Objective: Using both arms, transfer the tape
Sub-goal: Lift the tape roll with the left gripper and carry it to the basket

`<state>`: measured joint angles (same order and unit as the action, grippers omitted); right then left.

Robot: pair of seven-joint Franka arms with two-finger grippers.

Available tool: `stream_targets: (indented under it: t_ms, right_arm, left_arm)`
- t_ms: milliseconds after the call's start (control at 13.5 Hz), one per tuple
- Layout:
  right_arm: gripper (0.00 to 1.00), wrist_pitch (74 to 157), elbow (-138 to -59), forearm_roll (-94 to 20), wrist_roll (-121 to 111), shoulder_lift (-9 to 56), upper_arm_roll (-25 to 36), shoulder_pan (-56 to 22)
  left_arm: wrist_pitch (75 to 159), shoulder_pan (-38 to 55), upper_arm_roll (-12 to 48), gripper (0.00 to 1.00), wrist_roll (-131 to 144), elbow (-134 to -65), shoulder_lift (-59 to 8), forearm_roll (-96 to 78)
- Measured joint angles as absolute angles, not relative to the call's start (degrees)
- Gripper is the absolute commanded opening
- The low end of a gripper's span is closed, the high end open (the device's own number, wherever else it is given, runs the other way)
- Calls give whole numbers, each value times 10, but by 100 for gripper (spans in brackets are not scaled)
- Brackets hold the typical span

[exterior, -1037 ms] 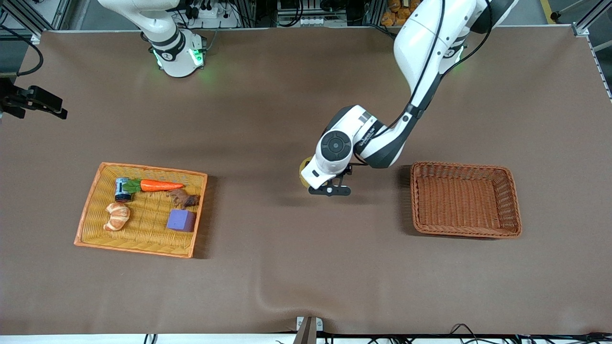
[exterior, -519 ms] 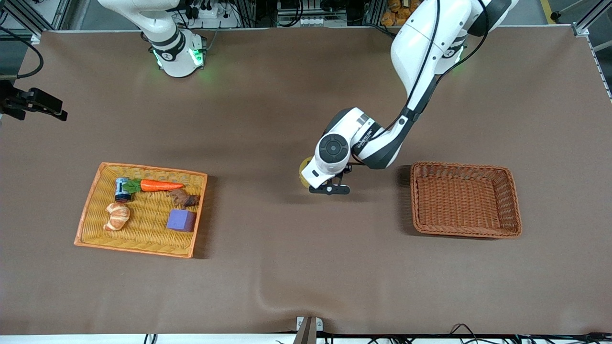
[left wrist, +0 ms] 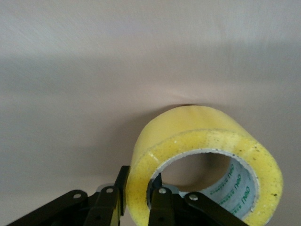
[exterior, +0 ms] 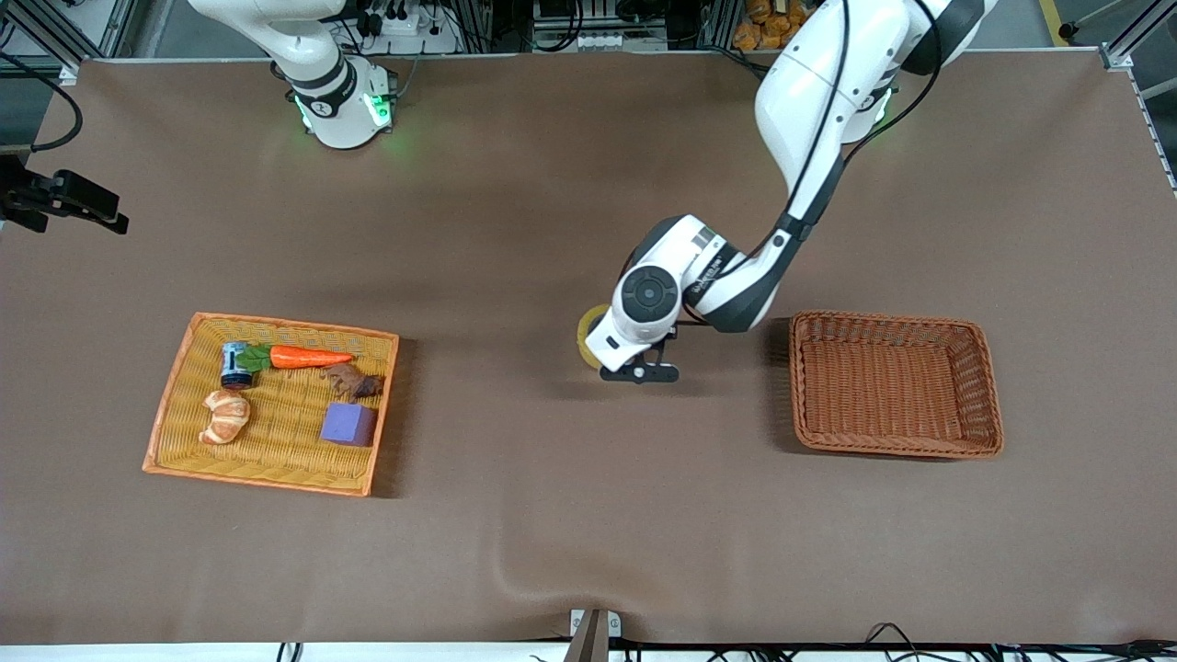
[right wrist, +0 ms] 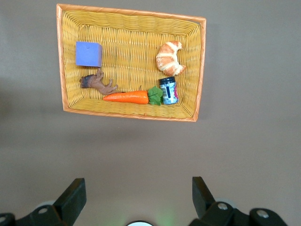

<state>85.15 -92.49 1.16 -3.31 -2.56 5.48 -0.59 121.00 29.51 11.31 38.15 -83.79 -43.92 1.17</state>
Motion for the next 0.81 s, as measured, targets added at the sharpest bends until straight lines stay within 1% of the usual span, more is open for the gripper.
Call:
stream_targets:
  t_ms: [74, 222, 444, 667, 815]
  right_arm:
    - [100, 852, -925, 12, -33, -26, 55, -6]
    - [100, 852, -925, 12, -33, -26, 55, -6]
    - [100, 853, -925, 12, -33, -26, 55, -6]
    - [100, 853, -925, 12, -34, -25, 54, -6]
    - [100, 853, -925, 12, -34, -23, 53, -6]
  left_arm:
    - [1192, 279, 113, 0, 377, -833, -420, 12]
    - [1125, 235, 110, 0, 348, -827, -366, 14]
    - [1046, 128, 107, 0, 213, -831, -301, 18]
    - [1033, 13, 107, 0, 76, -852, -292, 18]
    - [1036, -34, 107, 0, 23, -866, -303, 18]
